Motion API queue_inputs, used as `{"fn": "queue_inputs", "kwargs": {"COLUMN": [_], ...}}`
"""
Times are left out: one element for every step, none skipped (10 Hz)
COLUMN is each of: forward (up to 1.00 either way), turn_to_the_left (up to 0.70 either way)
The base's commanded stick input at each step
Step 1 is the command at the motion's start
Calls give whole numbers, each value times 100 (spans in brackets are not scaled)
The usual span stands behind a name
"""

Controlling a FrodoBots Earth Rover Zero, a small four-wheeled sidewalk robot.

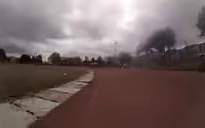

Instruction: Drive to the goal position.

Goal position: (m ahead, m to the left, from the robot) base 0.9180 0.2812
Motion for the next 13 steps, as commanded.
{"fn": "queue_inputs", "kwargs": {"forward": [100,100,100,100,100,100,100,100,100,100,100,100,100], "turn_to_the_left": [0,0,0,0,0,0,0,0,0,-27,-27,-27,0]}}
